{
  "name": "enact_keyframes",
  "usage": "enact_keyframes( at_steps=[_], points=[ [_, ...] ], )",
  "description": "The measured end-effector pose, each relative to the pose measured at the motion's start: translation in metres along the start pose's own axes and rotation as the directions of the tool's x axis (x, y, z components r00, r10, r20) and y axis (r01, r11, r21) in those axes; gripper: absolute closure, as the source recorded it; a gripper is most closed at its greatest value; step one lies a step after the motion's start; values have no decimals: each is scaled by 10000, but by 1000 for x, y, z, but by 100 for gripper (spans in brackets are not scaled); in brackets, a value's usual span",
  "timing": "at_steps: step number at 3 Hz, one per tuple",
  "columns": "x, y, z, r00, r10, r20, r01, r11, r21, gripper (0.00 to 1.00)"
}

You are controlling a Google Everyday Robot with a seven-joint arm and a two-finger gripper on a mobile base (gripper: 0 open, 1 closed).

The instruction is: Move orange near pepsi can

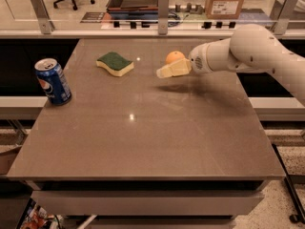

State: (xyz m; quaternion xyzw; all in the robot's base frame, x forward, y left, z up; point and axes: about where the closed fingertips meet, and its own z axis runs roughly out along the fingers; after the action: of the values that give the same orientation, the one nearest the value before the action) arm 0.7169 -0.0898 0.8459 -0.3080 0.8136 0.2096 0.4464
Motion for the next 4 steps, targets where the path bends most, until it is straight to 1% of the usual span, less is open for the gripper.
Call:
enact_keyframes(
  at_steps=[1,2,4],
  points=[
    [-7,1,14,9993,-8,386,15,9998,-185,0],
    [-7,3,16,9994,-14,359,22,9998,-221,17],
    [-6,7,20,9994,-21,333,31,9995,-301,64]
  ],
)
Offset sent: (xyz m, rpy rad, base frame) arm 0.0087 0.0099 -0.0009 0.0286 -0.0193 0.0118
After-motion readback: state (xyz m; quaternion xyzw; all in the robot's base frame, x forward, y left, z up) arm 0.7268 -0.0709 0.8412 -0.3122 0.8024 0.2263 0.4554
